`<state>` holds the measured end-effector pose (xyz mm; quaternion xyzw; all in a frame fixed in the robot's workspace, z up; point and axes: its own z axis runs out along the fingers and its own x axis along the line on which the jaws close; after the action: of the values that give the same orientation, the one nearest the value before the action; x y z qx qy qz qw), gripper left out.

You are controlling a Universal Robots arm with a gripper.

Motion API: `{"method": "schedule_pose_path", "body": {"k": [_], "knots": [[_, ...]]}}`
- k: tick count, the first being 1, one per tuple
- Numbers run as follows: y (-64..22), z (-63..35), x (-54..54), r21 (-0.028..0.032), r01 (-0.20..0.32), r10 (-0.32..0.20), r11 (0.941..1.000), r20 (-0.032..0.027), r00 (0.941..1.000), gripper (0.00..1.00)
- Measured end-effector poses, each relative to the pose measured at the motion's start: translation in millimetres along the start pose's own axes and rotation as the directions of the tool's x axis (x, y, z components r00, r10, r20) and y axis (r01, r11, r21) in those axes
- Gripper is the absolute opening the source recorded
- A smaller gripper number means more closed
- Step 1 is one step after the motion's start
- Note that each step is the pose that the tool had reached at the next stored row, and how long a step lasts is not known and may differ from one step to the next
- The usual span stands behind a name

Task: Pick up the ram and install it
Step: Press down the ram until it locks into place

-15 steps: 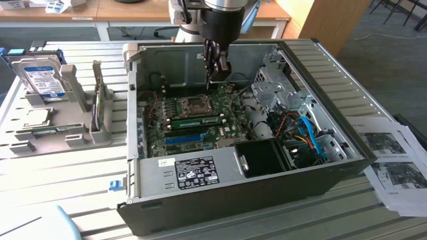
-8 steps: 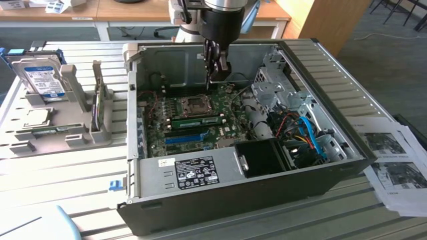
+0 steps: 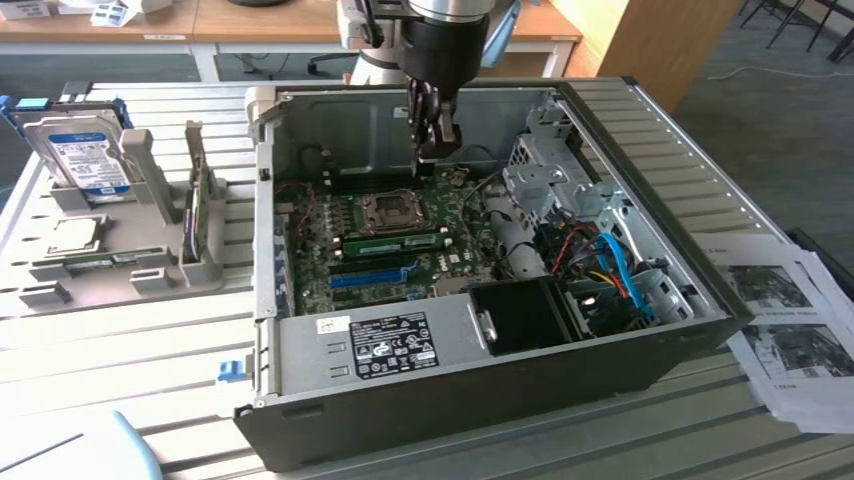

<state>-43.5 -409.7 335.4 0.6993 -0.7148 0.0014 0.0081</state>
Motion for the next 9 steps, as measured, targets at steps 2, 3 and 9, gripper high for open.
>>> {"method": "schedule_pose_path", "body": {"k": [2, 3, 9], "knots": [[0.0, 0.0, 0.0, 0.0000, 0.000, 0.000, 1.0000, 0.0000, 1.0000, 0.09], [0.0, 0.0, 0.0, -0.0001, 0.000, 0.000, 1.0000, 0.0001, 1.0000, 0.09], [0.0, 0.0, 0.0, -0.0001, 0.000, 0.000, 1.0000, 0.0000, 1.0000, 0.09]]}}
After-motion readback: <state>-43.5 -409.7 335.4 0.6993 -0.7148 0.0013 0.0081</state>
